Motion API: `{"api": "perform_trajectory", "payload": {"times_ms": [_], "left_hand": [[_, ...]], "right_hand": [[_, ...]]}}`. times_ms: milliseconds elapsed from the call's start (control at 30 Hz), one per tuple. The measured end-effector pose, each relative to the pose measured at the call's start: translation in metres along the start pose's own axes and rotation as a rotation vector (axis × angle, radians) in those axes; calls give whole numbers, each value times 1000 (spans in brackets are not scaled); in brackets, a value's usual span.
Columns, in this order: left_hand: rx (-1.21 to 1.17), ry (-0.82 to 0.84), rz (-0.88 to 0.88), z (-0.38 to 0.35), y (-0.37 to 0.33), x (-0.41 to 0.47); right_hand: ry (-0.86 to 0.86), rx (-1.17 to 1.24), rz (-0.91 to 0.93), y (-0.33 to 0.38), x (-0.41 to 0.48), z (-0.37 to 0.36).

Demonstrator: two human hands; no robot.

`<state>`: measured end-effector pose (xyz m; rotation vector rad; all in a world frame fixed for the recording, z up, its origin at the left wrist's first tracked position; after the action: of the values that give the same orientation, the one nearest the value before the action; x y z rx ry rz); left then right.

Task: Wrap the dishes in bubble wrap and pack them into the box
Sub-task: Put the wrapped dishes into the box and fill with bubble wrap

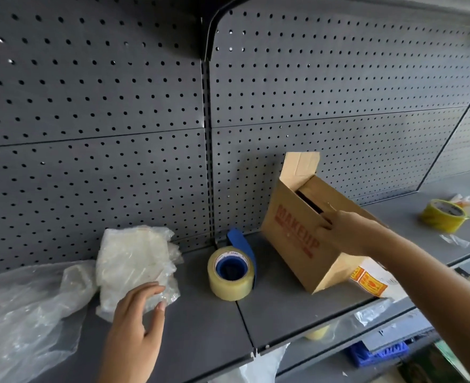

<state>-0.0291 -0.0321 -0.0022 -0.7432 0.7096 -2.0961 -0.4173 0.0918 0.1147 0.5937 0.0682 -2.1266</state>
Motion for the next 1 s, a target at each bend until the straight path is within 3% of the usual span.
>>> {"api": "perform_trajectory", "payload": {"times_ms": [400, 500, 600, 767, 900, 1000], "left_hand": [[-198, 10, -16, 21, -13, -1], [-347, 12, -8, 40, -23, -5], [-434, 15, -130, 69, -37, -9], [-517, 238, -102, 108, -41, -23], [-612, 355, -7, 121, -35, -43], [-583, 434, 46, 126, -8, -55]], "right_hand": [[-361, 27, 212, 63, -133, 64], [-361, -55, 322, 87, -154, 57], [-312, -147, 442, 116, -165, 38], [-243, -291, 627, 166, -175, -1], [-340, -394, 797, 204, -174, -32], [-322, -395, 887, 223, -165, -54]]}}
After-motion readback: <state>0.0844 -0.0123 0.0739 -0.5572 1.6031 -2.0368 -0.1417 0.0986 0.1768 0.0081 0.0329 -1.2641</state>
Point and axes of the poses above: each hand's wrist, its own x-axis towards the middle knuckle, its own z-axis out of the back of the hand, y = z × x, the point moved 5 cm from there along x, towards the middle knuckle, and after that the axes turned 15 degrees about y, right-handed, at the moved point
